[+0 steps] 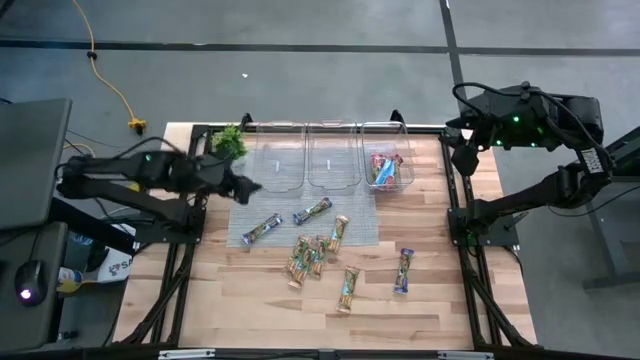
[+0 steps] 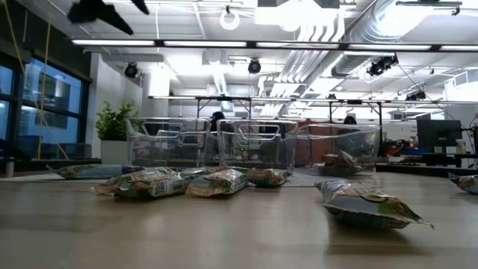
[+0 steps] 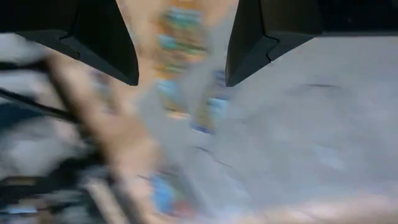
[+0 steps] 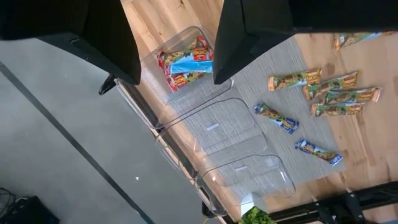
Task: Pick and place Granola Bars by type
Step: Put the blue granola bar into the middle transparent bin
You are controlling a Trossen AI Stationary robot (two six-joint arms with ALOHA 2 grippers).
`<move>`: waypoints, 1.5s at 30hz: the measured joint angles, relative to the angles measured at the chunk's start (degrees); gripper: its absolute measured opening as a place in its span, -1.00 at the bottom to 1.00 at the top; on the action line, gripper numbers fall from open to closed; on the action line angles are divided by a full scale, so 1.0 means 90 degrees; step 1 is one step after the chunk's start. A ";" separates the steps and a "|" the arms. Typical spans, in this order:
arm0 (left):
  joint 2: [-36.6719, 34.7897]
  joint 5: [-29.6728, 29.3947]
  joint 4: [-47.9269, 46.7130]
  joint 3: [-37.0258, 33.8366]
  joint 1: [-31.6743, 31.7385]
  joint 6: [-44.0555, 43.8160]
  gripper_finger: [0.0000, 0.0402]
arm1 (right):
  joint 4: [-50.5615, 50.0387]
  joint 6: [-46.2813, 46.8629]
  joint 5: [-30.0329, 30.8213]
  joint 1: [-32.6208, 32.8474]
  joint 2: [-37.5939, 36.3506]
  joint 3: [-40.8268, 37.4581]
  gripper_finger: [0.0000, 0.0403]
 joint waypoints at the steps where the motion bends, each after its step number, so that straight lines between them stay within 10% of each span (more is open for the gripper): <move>1: -0.0196 0.0249 0.0660 -0.0486 -0.0029 -0.0025 0.15 | 0.0000 0.0033 -0.0014 0.0000 0.0000 0.0000 -0.07; 10: -0.0270 0.1738 0.2057 -0.2783 -0.0098 -0.0867 0.15 | 0.0030 0.1748 -0.1760 0.0317 0.0007 -0.0507 -0.07; 20: -0.0672 0.3227 0.2284 -0.2965 -0.0098 0.0586 0.15 | 0.1462 0.5717 -0.2738 0.2406 0.0024 -0.3919 -0.07; 30: -0.2109 0.2327 0.0193 -0.2967 -0.0093 0.0849 0.15 | 0.4023 1.0789 -0.1300 0.4235 0.0458 -0.6170 -0.07; 45: -0.2982 0.2313 -0.0440 -0.2964 -0.0093 0.1409 0.15 | 0.3818 1.1792 -0.2642 0.4619 0.2235 -0.5977 -0.07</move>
